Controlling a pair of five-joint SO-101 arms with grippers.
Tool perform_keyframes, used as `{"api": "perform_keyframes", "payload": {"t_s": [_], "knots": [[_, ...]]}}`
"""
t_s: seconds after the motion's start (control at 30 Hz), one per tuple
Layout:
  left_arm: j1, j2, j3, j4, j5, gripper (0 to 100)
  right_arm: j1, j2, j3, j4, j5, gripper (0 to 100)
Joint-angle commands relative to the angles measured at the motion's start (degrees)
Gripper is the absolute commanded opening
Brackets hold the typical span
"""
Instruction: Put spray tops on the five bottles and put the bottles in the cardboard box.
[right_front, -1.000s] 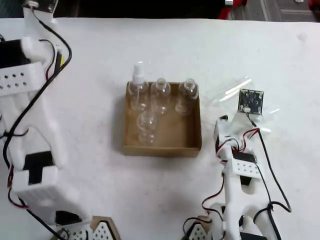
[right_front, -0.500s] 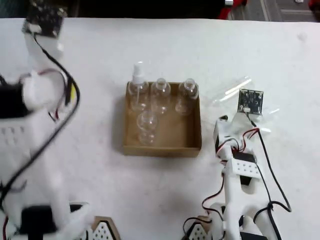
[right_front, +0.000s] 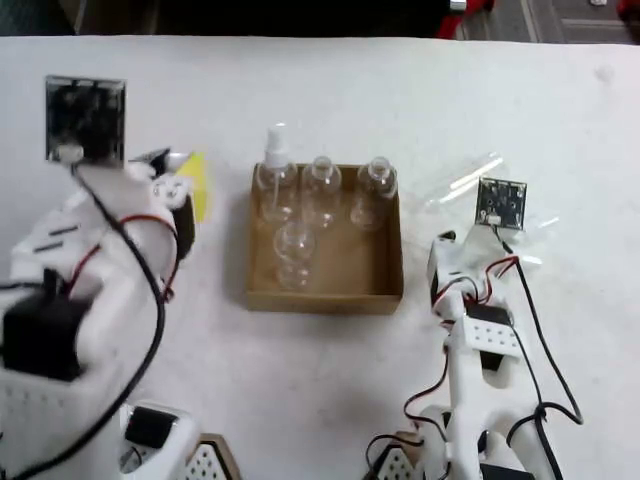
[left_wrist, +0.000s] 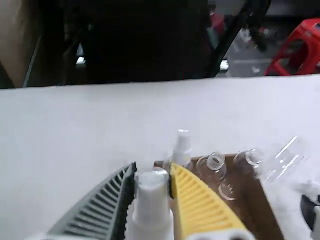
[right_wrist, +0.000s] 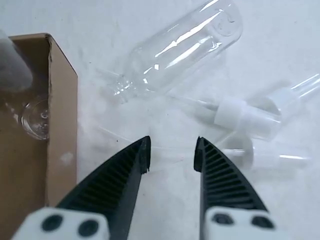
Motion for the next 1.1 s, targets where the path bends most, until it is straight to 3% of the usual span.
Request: {"api": "perform_keyframes", "payload": {"t_s": [0.0, 0.2, 0.5, 0.93, 1.07], "knots": [[7.2, -5.7, -0.1, -6.9, 4.1, 2, -0.3, 0.0, -2.5, -1.4, 0.7, 12.7], [11.0, -6.5, 4.0, -23.4, 5.4, 2, -0.2, 0.0, -2.5, -1.4, 0.7, 12.7], [11.4, -7.6, 26.0, -49.9, 5.2, 2, 0.2, 0.1, -2.5, -1.5, 0.7, 12.7], [15.7, -20.3, 41.6, -69.1, 4.9, 2, 5.3, -0.4, -3.3, -1.5, 0.1, 12.7], [15.6, -20.4, 50.2, -79.5, 4.8, 2, 5.4, 0.1, -3.5, -1.5, 0.1, 12.7]]}}
